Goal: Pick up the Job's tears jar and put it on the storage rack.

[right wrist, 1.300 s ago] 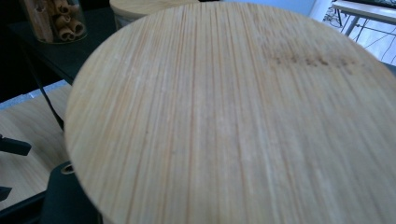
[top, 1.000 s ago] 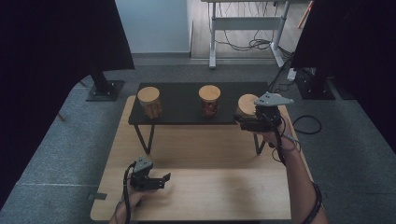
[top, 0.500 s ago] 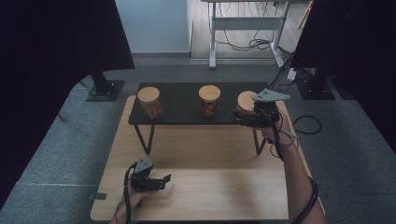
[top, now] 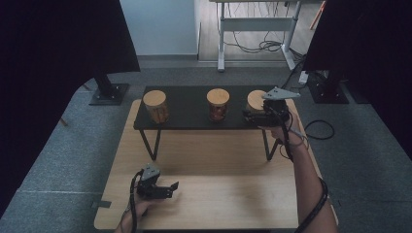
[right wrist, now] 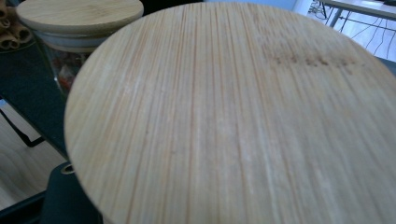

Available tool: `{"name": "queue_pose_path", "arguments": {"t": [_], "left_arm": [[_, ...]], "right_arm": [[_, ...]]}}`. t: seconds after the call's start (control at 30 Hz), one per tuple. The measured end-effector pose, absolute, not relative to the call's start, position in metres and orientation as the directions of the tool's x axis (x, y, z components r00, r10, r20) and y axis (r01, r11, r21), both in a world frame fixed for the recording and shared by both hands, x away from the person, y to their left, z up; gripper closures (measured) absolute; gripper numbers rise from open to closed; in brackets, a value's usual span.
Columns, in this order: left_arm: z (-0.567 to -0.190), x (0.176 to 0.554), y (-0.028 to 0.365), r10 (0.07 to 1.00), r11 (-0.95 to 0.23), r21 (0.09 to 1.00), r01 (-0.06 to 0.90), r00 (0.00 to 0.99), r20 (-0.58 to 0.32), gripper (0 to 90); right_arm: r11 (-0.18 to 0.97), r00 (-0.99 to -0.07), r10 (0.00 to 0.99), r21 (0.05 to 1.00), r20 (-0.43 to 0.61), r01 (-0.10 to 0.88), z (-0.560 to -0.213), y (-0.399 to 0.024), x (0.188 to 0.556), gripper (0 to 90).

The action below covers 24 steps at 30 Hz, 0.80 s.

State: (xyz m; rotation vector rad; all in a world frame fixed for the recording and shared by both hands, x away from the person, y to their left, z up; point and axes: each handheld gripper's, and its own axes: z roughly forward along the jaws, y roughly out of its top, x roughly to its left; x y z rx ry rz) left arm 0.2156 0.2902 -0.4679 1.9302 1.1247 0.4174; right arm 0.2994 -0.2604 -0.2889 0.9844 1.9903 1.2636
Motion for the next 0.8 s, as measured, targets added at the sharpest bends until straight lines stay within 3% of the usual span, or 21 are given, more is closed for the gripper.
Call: {"name": "queue_pose_path", "arguments": {"t": [0.8], "left_arm": [[-0.468,0.216,0.289,0.831,-0.252,0.795,0.551,0.544,-0.113,6.3]], "right_arm": [[0.247,-0.496,0.866,0.912,-0.057,0.327,-0.300,-0.253,0.313,24.6]]}}
